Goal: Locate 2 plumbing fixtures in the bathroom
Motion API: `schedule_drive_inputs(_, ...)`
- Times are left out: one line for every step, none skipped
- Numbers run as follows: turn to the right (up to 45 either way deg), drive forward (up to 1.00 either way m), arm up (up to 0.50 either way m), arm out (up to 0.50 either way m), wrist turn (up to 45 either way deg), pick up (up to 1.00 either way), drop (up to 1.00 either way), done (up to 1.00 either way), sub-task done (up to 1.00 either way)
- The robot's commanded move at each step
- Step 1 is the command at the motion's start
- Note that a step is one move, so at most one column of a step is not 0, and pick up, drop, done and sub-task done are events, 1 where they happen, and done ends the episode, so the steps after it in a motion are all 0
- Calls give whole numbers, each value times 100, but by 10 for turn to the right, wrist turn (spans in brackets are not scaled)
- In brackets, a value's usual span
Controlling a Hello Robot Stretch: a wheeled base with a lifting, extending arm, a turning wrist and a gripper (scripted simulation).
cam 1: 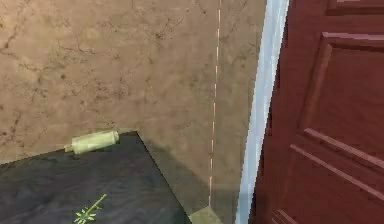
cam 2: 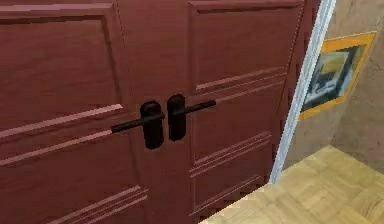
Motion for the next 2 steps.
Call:
schedule_drive_inputs(450, 0, 0, 0, 0, 0, 0, 0, 0)
schedule_drive_inputs(450, 0, 0, 0, 0, 0, 0, 0, 0)
